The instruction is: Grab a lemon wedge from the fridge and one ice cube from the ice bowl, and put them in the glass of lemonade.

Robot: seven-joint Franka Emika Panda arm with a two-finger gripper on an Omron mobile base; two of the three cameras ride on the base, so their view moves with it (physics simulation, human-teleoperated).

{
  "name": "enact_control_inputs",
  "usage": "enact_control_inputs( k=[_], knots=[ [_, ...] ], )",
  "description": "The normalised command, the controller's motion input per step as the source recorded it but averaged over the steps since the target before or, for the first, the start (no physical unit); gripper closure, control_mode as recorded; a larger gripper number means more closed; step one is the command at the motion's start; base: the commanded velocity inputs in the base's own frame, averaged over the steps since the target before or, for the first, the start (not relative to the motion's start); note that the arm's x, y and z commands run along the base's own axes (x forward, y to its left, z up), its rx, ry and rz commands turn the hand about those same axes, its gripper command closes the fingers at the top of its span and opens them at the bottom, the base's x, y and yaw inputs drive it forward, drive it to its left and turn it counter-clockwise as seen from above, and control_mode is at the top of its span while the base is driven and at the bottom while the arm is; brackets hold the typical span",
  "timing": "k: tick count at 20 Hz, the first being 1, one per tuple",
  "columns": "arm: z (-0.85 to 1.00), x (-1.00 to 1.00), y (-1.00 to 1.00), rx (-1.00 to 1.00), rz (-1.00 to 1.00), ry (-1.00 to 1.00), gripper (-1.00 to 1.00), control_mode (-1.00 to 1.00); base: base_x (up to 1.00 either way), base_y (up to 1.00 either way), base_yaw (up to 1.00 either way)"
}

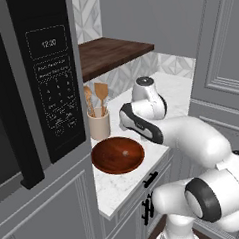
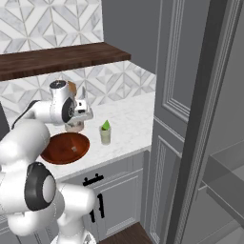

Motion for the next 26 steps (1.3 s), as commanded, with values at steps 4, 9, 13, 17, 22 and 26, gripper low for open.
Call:
enact_control_inputs(
  k=[4, 9, 13, 17, 22, 26],
  knots=[
    [0.39, 0.36, -0.81, -0.02, -0.04, 0.00, 1.00, -1.00, 0.00, 0.00, 0.00],
    [0.00, 0.31, -0.59, 0.00, -0.03, 0.00, 1.00, -1.00, 0.00, 0.00, 0.00],
    [-0.23, 0.51, -0.13, 0.00, 0.00, 0.01, 1.00, -1.00, 0.00, 0.00, 0.00],
    [-0.23, 0.25, 0.00, 0.02, 0.00, 0.01, 1.00, -1.00, 0.00, 0.00, 0.00],
    [-0.06, 0.11, 0.00, 0.00, 0.00, 0.00, 1.00, -1.00, 0.00, 0.00, 0.00],
    [-0.06, 0.02, 0.02, 0.00, 0.00, 0.00, 1.00, -1.00, 0.00, 0.00, 0.00]
  ],
)
